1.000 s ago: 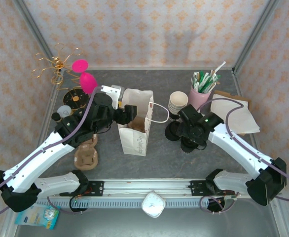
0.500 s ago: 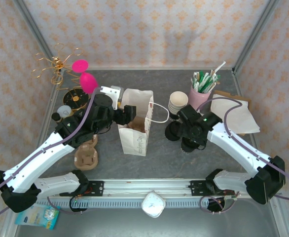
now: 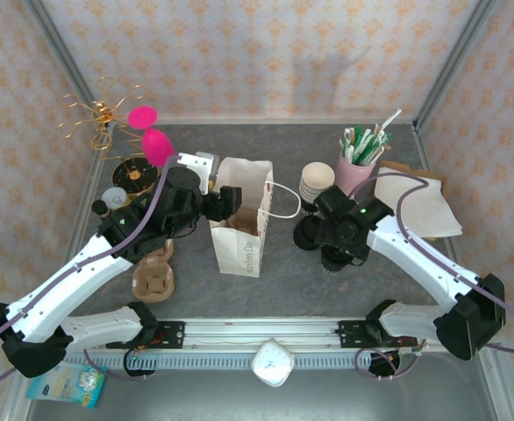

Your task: Pack the takeout coffee

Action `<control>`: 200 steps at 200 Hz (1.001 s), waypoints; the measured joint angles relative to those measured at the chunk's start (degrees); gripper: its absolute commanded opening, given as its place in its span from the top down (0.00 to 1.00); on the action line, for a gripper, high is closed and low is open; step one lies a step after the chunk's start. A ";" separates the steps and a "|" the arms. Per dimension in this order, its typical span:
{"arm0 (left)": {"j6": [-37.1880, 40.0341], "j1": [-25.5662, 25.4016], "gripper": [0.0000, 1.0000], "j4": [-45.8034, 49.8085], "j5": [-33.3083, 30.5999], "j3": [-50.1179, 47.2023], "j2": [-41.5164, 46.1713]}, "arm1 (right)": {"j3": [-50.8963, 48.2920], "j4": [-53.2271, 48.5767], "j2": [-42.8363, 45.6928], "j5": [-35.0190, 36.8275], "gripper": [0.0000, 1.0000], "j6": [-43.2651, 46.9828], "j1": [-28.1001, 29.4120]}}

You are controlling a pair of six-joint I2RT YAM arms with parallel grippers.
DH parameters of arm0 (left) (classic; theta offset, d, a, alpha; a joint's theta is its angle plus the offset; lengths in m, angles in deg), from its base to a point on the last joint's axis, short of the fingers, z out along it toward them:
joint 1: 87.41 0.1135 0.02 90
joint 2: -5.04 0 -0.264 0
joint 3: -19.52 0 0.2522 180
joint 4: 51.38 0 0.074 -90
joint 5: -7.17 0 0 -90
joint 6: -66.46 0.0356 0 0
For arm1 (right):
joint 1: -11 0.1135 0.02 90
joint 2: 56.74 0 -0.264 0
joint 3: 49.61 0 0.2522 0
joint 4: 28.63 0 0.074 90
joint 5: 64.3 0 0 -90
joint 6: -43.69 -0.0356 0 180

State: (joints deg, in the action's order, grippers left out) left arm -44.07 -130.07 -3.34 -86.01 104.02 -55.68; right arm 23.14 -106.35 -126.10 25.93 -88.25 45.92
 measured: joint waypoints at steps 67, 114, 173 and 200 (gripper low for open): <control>-0.17 0.00 0.25 -0.26 -0.35 -0.09 0.39 | -1.44 1.49 -1.51 -1.03 0.19 1.07 0.00; -0.20 0.04 0.25 -0.28 -0.35 -0.11 0.39 | -1.86 2.08 -1.44 -1.14 0.24 2.03 0.00; -0.39 0.07 0.25 -0.31 -0.33 -0.42 0.39 | -1.88 2.10 -1.33 -0.90 0.30 2.80 0.00; -0.39 0.44 0.25 -0.31 -0.35 -0.44 0.39 | -1.86 2.08 -1.05 -0.81 0.33 2.84 0.00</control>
State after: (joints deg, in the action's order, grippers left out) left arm -44.47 -129.63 -3.65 -86.36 103.58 -55.29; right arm 21.28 -104.27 -127.15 25.12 -85.40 45.92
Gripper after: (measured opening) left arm 0.753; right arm 0.678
